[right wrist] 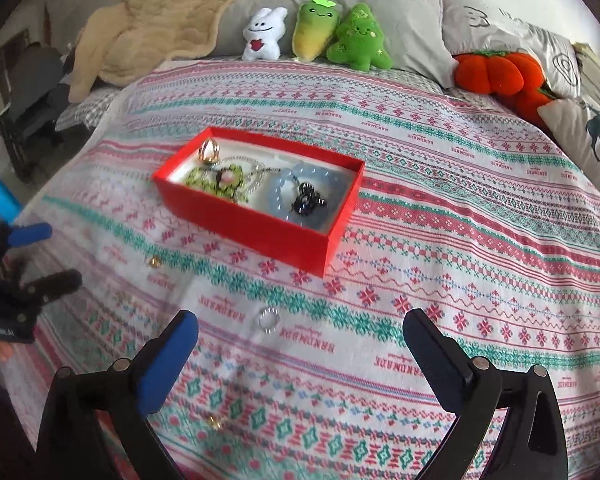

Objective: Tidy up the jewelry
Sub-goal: 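Move both open tools toward the gold stud and silver ring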

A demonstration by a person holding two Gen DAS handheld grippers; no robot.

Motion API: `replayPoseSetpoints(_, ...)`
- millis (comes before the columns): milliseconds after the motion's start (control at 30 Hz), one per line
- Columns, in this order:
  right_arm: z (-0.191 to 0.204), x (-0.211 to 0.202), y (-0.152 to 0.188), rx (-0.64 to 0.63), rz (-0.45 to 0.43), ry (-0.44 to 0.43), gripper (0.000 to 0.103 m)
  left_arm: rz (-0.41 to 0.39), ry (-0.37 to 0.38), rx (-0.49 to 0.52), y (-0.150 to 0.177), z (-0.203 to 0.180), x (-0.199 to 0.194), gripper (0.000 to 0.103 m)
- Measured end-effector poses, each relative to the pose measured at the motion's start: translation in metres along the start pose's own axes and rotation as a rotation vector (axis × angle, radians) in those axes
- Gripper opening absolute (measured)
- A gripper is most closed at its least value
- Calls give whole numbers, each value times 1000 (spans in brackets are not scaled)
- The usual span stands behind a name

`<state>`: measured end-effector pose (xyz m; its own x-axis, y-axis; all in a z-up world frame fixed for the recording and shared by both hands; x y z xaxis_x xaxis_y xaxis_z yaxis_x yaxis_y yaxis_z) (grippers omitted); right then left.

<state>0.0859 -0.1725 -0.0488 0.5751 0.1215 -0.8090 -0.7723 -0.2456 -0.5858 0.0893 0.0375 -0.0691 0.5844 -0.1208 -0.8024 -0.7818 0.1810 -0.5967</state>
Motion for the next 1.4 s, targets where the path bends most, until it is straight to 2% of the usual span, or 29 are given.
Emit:
replayPoseSetpoints(300,24,10,56,-128,97,-37,103,24,21,62,28,-9,4,103)
replayPoseSetpoints(400,29,19,69,-123,129,-59,103,20,43,53,30,-12,12,103)
replayPoseSetpoints(467,30,28,74,-106,161,-69,103,-12,60,39,26,-15,15,103)
replayPoseSetpoints(633,23,41,71,-59,154,-77,103,-14,83,58,19,-27,26,103)
replayPoseSetpoints(833,22,52,65,-101,151,-59,103,13,86,100,13,-40,41,103)
replayPoseSetpoints(1000,24,58,56,-96,159,-47,103,24,46,169,7,-48,49,103)
replayPoseSetpoints(1100,24,63,46,-106,156,-45,103,12,36,172,1,-50,50,103)
replayPoseSetpoints(1267,28,69,36,-109,163,-36,103,-7,89,166,-12,-57,48,103)
replayPoseSetpoints(1333,27,69,33,-108,161,-34,103,-10,132,148,-18,-61,47,98)
replayPoseSetpoints(1400,28,71,31,-106,159,-33,103,-7,175,138,-22,-67,47,85)
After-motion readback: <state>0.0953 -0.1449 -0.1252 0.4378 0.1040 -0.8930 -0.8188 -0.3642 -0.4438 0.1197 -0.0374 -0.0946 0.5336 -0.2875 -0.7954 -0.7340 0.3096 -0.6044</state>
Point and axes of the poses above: each gripper's, at about its wrist camera, not at the fingertips, and x roughly the way its jaws point, z to its left, y to its underside, the point moved 10 cm from there along x, roughly the way its jaws point, and after that the axes turned 2 degrees about -z, right-handed, at the moved point
